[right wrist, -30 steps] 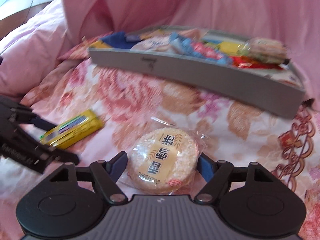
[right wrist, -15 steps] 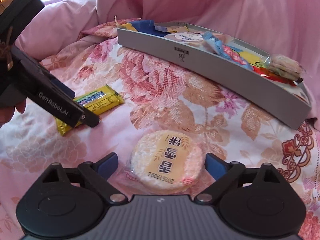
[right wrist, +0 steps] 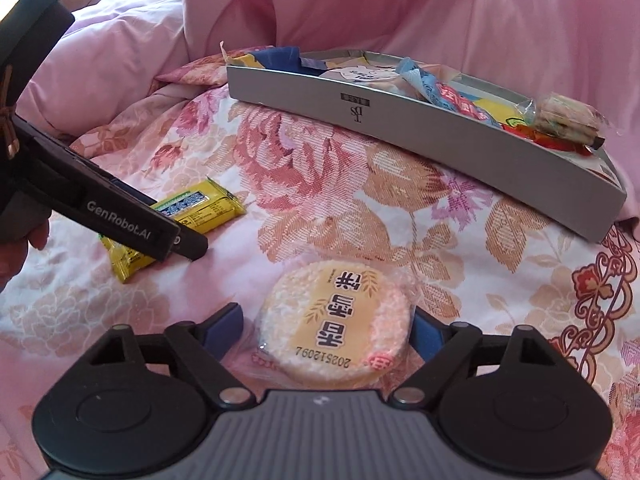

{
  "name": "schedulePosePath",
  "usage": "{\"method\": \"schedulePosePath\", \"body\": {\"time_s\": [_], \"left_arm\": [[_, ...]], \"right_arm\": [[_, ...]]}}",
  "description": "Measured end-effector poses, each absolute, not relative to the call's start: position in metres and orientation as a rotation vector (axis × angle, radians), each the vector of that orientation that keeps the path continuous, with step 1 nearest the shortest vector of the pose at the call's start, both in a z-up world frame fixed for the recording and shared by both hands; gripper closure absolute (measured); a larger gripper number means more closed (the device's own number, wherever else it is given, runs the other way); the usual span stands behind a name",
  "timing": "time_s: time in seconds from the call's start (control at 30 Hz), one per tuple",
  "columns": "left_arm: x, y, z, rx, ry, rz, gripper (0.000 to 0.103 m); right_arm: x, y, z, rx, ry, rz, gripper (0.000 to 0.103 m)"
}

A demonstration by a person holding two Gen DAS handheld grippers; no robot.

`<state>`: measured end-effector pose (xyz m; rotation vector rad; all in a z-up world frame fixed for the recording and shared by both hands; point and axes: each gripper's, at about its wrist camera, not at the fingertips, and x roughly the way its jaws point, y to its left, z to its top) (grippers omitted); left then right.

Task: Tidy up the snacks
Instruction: 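Grasp the yellow biscuit bar with left tool while right tool grasps round rice cracker, then lift and carry the yellow bar and rice cracker with both tools over the tray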

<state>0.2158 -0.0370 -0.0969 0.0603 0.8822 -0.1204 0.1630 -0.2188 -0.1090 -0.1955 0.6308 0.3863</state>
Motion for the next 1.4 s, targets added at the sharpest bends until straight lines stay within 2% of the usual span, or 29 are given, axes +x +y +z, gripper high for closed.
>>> {"method": "schedulePosePath", "body": {"time_s": [0.07,0.47,0.67,0.73,1.0,1.4], "left_arm": [[0.21,-0.039,-0.096,0.06,0.878,-0.126,0.044],[0.212,-0.04,-0.099,0.065,0.841,-0.133,0.041],[0.206,-0.043,-0.099,0.063,0.829,-0.136,0.053],[0.205,-0.044,-0.098,0.058,0.83,-0.144,0.053],[0.193,-0.045,-0.093,-0.003,0.852,-0.149,0.053],[0.165,-0.055,-0.086,-0.058,0.891,-0.161,0.054]], "right_arm": [[0.163,-0.218,-0.108,-0.193,0.632,0.392,0.017],[0.163,-0.219,-0.108,-0.171,0.637,0.398,0.017],[0.162,-0.218,-0.108,-0.164,0.631,0.406,0.022],[0.161,-0.217,-0.108,-0.169,0.627,0.41,0.026],[0.155,-0.212,-0.106,-0.202,0.638,0.418,0.027],[0.117,-0.192,-0.099,-0.488,0.545,0.368,0.027]]}}
